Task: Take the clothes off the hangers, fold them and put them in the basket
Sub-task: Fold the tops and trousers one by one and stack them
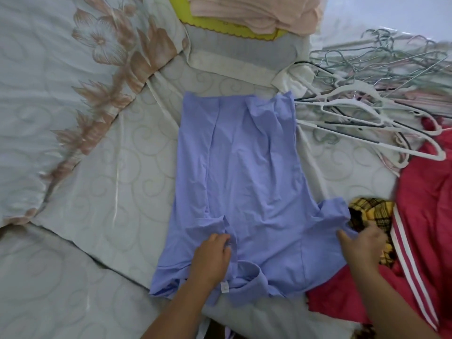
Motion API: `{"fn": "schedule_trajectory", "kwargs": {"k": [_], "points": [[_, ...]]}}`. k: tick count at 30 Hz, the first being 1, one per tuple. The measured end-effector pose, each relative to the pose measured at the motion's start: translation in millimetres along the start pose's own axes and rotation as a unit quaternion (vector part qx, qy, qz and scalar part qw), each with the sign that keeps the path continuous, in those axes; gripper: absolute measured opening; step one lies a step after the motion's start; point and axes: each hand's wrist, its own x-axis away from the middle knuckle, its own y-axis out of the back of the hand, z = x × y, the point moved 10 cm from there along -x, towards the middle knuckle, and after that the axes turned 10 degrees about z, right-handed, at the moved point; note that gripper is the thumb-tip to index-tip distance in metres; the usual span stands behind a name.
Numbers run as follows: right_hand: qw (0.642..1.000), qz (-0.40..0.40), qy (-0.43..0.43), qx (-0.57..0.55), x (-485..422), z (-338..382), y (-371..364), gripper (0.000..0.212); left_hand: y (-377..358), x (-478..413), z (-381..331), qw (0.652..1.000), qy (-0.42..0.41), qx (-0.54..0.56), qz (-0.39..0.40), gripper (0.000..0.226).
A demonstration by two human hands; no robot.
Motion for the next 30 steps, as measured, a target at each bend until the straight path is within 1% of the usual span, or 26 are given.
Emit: {"fn": "schedule_trajectory", "kwargs": {"k": [1, 3, 5, 6, 7, 8, 9, 10, 11, 12, 13, 14, 15, 16, 18, 21, 22, 23, 25, 26, 27, 30], "points": [[0.999, 0.035, -0.037, -0.012, -10, -13, -4, 0.049, 3, 0, -4, 1.0, -0.01, 0.017, -0.003, 0.028], [0.99, 0.1, -0.071, -0.067, -17, -25, -13, 0.043, 5, 2, -14, 0.997, -0.027, 0.078, 0.004, 0.023], [0.974, 0.144, -0.059, -0.163, -10, -10, -19, 0.036, 3, 6, -27, 0.981, -0.04, 0.189, 0.027, 0.015], [0.967, 0.152, -0.038, -0.199, -2, 7, -19, 0.031, 1, 8, -35, 0.962, -0.038, 0.266, 0.046, 0.008], [0.965, 0.149, -0.001, -0.217, 8, 30, -19, 0.028, -2, 9, -42, 0.93, -0.028, 0.363, 0.058, 0.008], [0.964, 0.146, 0.048, -0.215, 23, 56, -19, 0.02, -3, 12, -48, 0.882, -0.009, 0.467, 0.067, 0.015], [0.961, 0.157, 0.108, -0.203, 43, 87, -24, 0.012, -5, 13, -49, 0.825, 0.015, 0.561, 0.07, 0.028], [0.951, 0.192, 0.162, -0.179, 71, 117, -39, 0.015, -6, 13, -46, 0.764, 0.032, 0.64, 0.066, 0.042], [0.933, 0.254, 0.204, -0.153, 102, 141, -63, 0.019, -6, 12, -40, 0.706, 0.035, 0.704, 0.066, 0.056], [0.904, 0.339, 0.217, -0.144, 135, 157, -93, 0.018, -4, 12, -33, 0.657, 0.035, 0.75, 0.066, 0.069], [0.872, 0.42, 0.204, -0.147, 166, 166, -120, 0.023, -1, 13, -25, 0.616, 0.034, 0.784, 0.066, 0.079], [0.852, 0.466, 0.189, -0.145, 183, 166, -140, 0.028, 1, 15, -16, 0.594, 0.032, 0.801, 0.069, 0.082], [0.852, 0.469, 0.194, -0.132, 186, 166, -149, 0.027, 2, 15, -8, 0.58, 0.03, 0.81, 0.074, 0.082], [0.864, 0.448, 0.2, -0.115, 176, 165, -151, 0.021, 2, 15, 2, 0.579, 0.035, 0.811, 0.075, 0.08], [0.889, 0.404, 0.195, -0.088, 145, 158, -146, 0.005, -2, 13, 23, 0.607, 0.066, 0.79, 0.055, 0.073], [0.919, 0.335, 0.203, -0.042, 99, 156, -129, 0.007, -8, 7, 47, 0.636, 0.096, 0.765, -0.003, 0.034], [0.928, 0.308, 0.209, -0.037, 83, 160, -123, 0.003, -9, 5, 48, 0.643, 0.098, 0.759, -0.009, 0.024], [0.936, 0.278, 0.215, -0.031, 68, 167, -116, 0.005, -10, 5, 47, 0.649, 0.099, 0.755, -0.007, 0.019], [0.95, 0.224, 0.211, -0.057, 35, 184, -104, 0.012, -12, 6, 51, 0.658, 0.118, 0.744, -0.006, 0.017], [0.953, 0.212, 0.196, -0.094, 17, 191, -102, 0.01, -13, 6, 55, 0.662, 0.129, 0.738, -0.007, 0.019], [0.953, 0.207, 0.179, -0.131, 2, 200, -101, 0.009, -14, 5, 60, 0.667, 0.133, 0.733, -0.005, 0.024], [0.951, 0.185, 0.141, -0.201, -38, 227, -99, 0.026, -15, 2, 65, 0.697, 0.131, 0.704, 0.02, 0.04]]}}
